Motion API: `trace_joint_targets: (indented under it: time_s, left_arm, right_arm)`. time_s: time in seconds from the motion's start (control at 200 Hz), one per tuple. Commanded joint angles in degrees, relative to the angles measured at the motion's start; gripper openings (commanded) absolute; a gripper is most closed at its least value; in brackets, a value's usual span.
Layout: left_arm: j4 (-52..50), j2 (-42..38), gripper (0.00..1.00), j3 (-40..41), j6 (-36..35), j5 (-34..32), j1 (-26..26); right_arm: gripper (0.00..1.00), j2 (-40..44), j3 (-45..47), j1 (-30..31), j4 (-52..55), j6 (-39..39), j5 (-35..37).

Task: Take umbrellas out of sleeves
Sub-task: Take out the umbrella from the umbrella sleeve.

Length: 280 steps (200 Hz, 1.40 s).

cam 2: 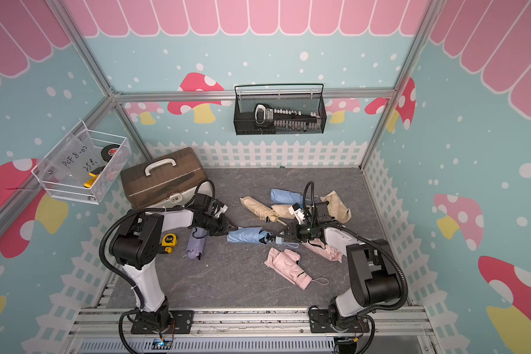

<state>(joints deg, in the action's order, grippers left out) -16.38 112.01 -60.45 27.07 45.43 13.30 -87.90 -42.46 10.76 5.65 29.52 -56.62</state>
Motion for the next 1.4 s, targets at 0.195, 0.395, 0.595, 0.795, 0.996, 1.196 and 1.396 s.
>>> trace_joint_targets:
  time_s: [0.195,0.395,0.595,0.795,0.996,1.196,1.396]
  left_arm:
    - [-5.31,2.82,0.00,0.71,-0.79,-2.38,0.85]
    - [-1.20,2.49,0.00,2.33,3.41,-0.54,1.00]
    - [-0.66,0.53,0.00,3.52,4.18,-4.88,0.58]
    - [-10.53,-3.71,0.00,1.29,-2.01,-17.97,-2.88]
    - [-17.60,-4.10,0.00,-2.46,-6.52,-27.31,-2.89]
    - [-18.98,-3.50,0.00,-3.67,-7.17,-29.33,-3.02]
    - [-19.79,-3.12,0.00,-4.79,-7.82,-29.41,-3.22]
  right_arm:
    - [0.14,-2.65,-0.98,0.31,-3.38,0.88,-1.07]
    - [0.24,-4.01,0.09,0.82,-8.12,4.40,-1.73]
    - [0.09,-4.76,-0.17,1.04,-9.47,5.72,-0.87]
    - [0.07,3.25,1.85,-1.75,-5.03,5.24,2.02]
    - [0.06,8.34,2.23,-3.57,-0.49,3.87,1.83]
    - [0.05,12.34,2.86,-6.40,-0.62,5.80,0.87]
    - [0.05,23.80,1.33,-11.07,-0.47,12.84,-1.53]
